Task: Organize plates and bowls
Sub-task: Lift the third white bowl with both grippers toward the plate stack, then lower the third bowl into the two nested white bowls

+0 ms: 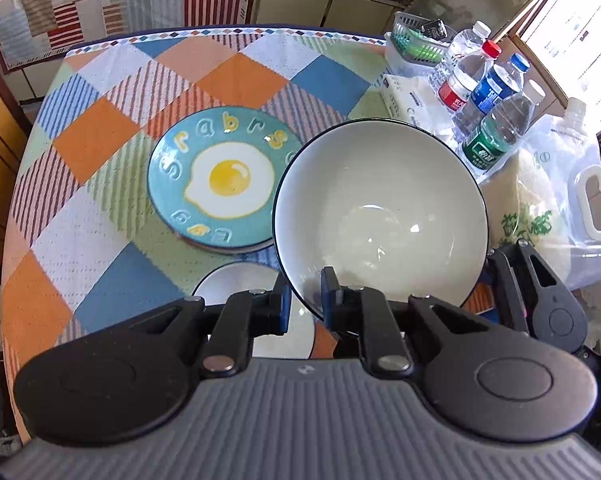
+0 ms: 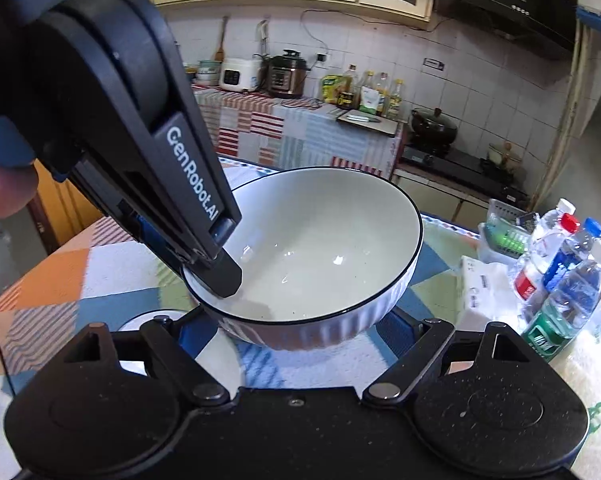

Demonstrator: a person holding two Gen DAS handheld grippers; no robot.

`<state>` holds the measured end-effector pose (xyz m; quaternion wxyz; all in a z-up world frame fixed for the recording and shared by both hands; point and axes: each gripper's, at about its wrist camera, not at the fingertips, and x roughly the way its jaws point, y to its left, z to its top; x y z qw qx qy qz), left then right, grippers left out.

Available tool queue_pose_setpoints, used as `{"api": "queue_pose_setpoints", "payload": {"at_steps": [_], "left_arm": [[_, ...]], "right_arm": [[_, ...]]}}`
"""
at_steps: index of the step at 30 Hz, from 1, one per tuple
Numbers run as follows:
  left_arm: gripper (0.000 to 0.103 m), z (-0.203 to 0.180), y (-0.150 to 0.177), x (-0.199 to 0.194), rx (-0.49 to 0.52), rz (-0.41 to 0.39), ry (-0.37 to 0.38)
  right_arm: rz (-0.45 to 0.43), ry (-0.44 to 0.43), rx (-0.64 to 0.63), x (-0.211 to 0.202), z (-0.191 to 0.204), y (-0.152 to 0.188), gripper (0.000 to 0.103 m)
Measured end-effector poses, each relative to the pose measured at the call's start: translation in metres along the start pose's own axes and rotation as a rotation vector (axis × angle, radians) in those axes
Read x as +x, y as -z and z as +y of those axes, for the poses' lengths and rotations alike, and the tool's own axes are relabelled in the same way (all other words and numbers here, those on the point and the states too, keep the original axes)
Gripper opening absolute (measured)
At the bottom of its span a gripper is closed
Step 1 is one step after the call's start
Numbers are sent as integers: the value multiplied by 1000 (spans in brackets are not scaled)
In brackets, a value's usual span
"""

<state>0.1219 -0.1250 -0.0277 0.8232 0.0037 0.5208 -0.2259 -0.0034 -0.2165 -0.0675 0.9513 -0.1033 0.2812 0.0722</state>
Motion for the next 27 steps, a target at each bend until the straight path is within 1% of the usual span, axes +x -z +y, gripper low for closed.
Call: {"api": "queue_pose_setpoints", "payload": {"at_steps": [5,10,19,24,26,27], "left_arm": [[13,13,20,1,-22,17,-17],[14,29,33,13,-64,53,-12],[14,45,45,36,-101,111,-22],[14,54,51,45,-115,141,-25],[14,55,51,48,-111,148,-35],[15,55,52,49,-93,151,-38]], "right_arm": [[18,-42,-11,-2,15,9,88],[59,-89,-33,4,26,18,88],[114,-152,-47,22,33,30,88],[149,-171,-73,28,40,35,88],[159,-181,-79,31,41,35,88],[168,-184,-84,33,41,35,88]]}}
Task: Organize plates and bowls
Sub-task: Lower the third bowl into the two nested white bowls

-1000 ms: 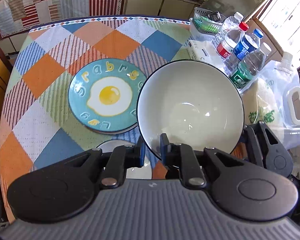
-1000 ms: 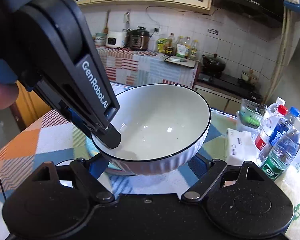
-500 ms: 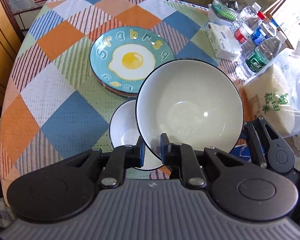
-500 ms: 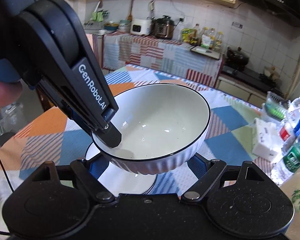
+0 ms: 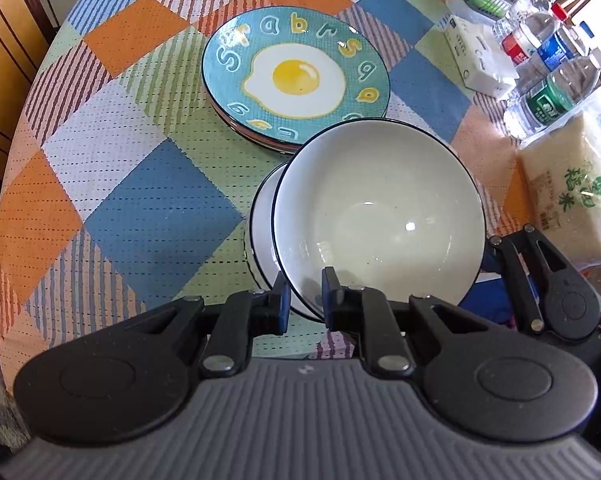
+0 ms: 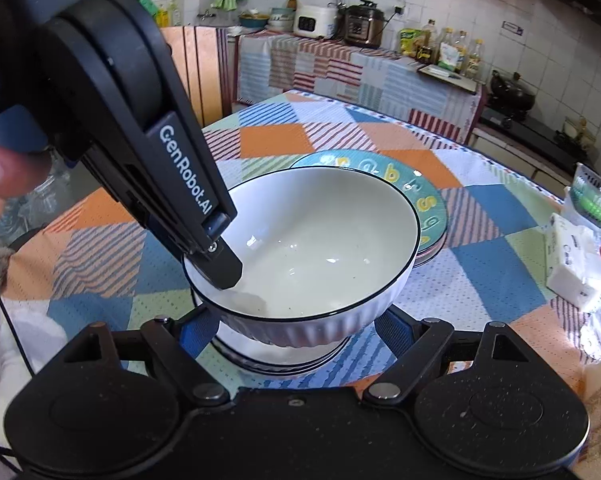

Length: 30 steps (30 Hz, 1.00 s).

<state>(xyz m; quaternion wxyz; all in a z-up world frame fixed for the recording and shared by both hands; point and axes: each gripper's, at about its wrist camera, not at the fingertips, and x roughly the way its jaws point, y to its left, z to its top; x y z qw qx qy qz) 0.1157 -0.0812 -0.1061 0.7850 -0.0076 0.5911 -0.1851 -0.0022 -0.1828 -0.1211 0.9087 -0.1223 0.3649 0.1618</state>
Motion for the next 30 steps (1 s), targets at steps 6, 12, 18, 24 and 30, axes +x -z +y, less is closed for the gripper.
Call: {"api": "queue_pose_setpoints", "payload": {"at_steps": [6,12,18,24,30], "left_arm": [[16,0,-1,0,50,-5,3],[16,-1,1,-1,58,6,-28],[18,1,0,3,51,0,-56],[21,6,0,8,37,-12,-66],[22,16,-2,-11,28,-45,13]], "right_arm": [[11,-39,27,4,-5,3,88],[41,-68,37,2,-4,2,89],[56,-72,24,8,-3,6,89],[50,-53,3,8,2,7,89],[22,-47,-22,-9,2,8,89]]}}
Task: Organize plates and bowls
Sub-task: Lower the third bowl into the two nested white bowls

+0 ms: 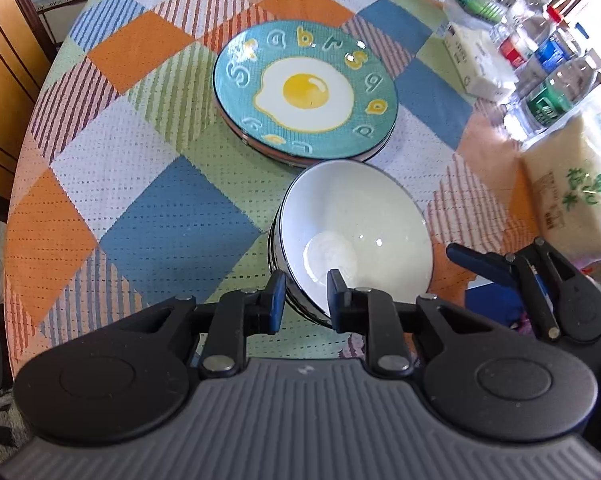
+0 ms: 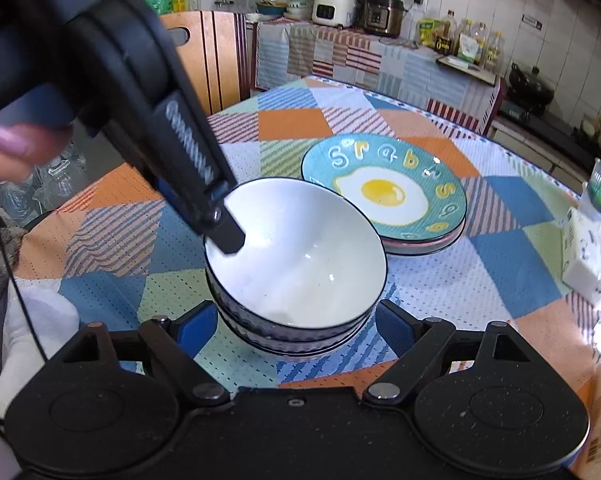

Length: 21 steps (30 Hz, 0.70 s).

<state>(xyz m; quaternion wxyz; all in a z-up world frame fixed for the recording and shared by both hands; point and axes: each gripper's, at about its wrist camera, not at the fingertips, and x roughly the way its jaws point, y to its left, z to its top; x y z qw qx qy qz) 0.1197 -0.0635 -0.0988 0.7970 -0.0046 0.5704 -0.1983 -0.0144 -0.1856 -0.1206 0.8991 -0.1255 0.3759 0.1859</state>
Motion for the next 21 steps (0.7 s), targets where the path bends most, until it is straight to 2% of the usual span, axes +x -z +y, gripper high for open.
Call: {"api": "queue_pose_setpoints", "payload": {"at_steps": [4,7,14,15,21], "left_arm": [[22,5,4,-14,2,-33,15],[27,13,8,-14,-20,-54,34],[44,31,12,-5,-90,-115,103],[50,33,11,-3,-101,-115,113],[64,41,8,18,-149,-89,174]], "right_arm": [[5,-16,14,-11,-4,3,90],[18,-41,41,-12,-9,8,90],[123,-109,156,19,-26,19,91],[133,-124,174,24,-28,20,91],[123,-186,170,47,-22,26,93]]}}
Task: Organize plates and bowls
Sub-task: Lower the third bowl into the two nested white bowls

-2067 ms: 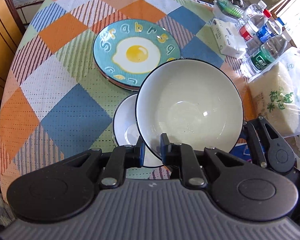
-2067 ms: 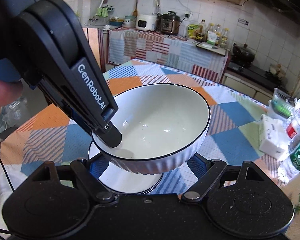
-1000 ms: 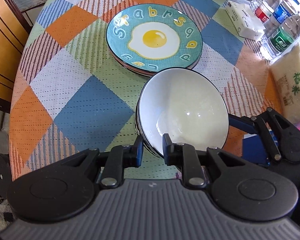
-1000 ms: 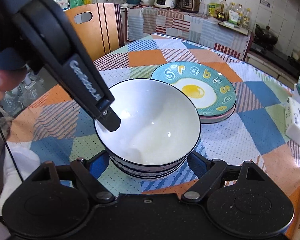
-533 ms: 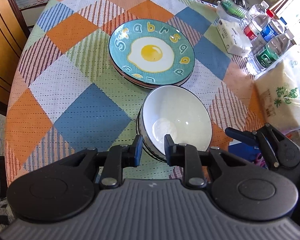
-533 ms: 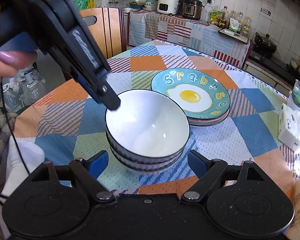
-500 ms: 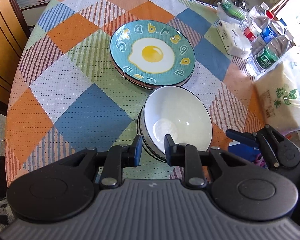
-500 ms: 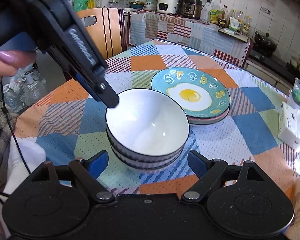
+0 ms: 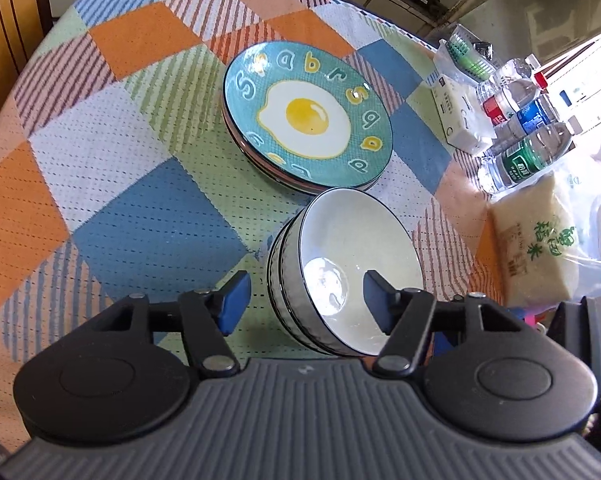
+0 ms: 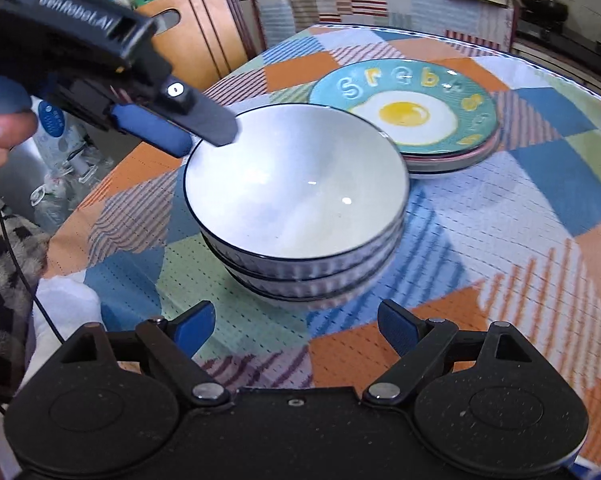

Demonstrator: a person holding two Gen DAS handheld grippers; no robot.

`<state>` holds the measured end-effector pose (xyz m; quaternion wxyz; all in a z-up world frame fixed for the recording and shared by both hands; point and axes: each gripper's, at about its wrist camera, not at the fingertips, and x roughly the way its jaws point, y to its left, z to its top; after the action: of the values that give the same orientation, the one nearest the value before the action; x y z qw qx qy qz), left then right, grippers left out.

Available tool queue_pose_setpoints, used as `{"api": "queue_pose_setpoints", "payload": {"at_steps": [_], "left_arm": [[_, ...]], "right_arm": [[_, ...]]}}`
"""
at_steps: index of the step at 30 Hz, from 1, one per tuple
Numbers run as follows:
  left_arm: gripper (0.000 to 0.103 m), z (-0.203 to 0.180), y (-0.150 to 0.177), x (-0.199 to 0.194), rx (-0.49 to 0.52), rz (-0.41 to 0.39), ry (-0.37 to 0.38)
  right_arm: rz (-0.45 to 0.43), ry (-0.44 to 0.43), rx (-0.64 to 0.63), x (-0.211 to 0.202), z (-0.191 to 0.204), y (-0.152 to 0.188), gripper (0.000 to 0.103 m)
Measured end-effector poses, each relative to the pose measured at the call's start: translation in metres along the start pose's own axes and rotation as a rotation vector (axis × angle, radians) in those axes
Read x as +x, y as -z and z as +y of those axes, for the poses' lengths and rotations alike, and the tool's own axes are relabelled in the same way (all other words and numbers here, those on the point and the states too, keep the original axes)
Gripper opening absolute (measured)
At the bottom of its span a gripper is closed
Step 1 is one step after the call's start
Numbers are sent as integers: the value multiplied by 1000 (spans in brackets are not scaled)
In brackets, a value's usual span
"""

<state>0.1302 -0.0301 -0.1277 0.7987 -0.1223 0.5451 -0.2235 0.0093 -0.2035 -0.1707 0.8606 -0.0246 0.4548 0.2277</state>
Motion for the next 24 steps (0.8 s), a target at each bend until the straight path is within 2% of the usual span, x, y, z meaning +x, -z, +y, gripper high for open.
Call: {"api": "queue_pose_setpoints", "payload": {"at_steps": [6,9,12,14,19,22,24], "left_arm": [[65,10,2,23,-14,39,9],[65,16,3,32,-34,48,23],[65,21,5,38,-61,60,49],[65,21,6,41,-65,61,70],[56,17,6,49,-46,44,75],[46,13,8,56,-18,58,35],[45,11,11,58,-3,50,17]], "right_arm": [[9,52,-42,24,7,2,94],[-18,55,-66,29,11,4,95],[-52,117,-94,32,16,5,95],[-70,117,-80,34,14,5,95],[-106,89,-33,36,1,0,96],[-112,83,-33,42,1,0,97],[-125,86,-37,45,1,0,99]]}}
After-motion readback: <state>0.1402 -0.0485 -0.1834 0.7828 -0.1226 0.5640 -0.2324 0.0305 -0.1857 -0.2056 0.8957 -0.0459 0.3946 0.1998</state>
